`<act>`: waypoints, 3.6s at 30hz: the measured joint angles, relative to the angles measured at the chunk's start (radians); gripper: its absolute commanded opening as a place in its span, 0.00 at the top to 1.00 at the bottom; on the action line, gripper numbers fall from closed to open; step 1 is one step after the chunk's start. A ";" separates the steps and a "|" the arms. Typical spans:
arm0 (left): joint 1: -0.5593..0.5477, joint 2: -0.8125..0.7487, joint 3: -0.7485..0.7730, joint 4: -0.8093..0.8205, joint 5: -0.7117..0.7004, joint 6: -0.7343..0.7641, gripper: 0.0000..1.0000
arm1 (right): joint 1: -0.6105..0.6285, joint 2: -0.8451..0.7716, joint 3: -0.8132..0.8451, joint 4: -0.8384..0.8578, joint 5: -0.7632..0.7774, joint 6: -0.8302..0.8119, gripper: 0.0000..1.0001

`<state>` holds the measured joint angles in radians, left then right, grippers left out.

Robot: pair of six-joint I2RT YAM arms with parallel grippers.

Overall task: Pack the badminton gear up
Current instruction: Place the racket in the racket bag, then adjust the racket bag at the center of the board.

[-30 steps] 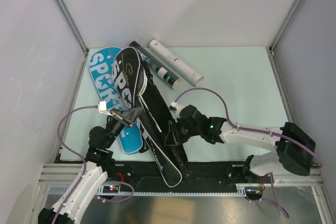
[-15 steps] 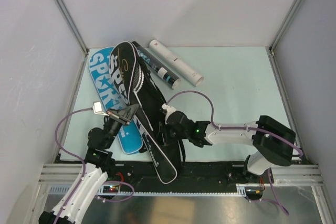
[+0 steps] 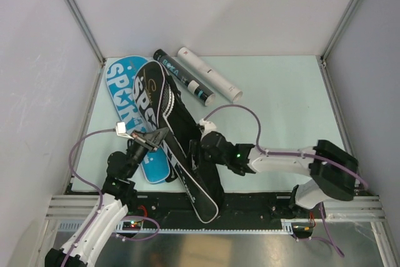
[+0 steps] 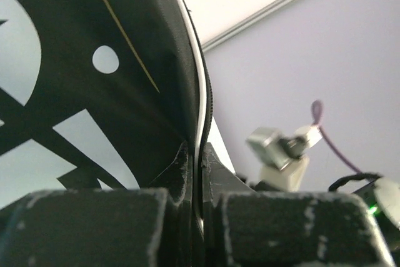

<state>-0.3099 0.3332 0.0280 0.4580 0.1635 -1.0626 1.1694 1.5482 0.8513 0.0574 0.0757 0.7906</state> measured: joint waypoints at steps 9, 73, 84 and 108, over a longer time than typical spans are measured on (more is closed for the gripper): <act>-0.005 0.022 0.000 -0.023 0.071 0.027 1.00 | -0.095 -0.316 0.000 -0.113 -0.010 -0.176 0.26; 0.069 0.385 0.836 -0.807 -0.382 0.278 0.24 | -0.303 -0.039 0.367 -0.517 -0.230 -0.895 1.00; 0.269 0.757 1.029 -0.901 -0.430 0.203 0.23 | -0.280 -0.033 0.400 -0.626 -0.195 -1.042 1.00; 0.393 1.012 0.895 -0.779 -0.191 0.193 0.42 | -0.280 -0.033 0.372 -0.567 -0.332 -1.057 1.00</act>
<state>0.0834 1.3449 0.9230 -0.3206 -0.0273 -0.8692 0.8894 1.5154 1.2236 -0.5098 -0.2558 -0.2668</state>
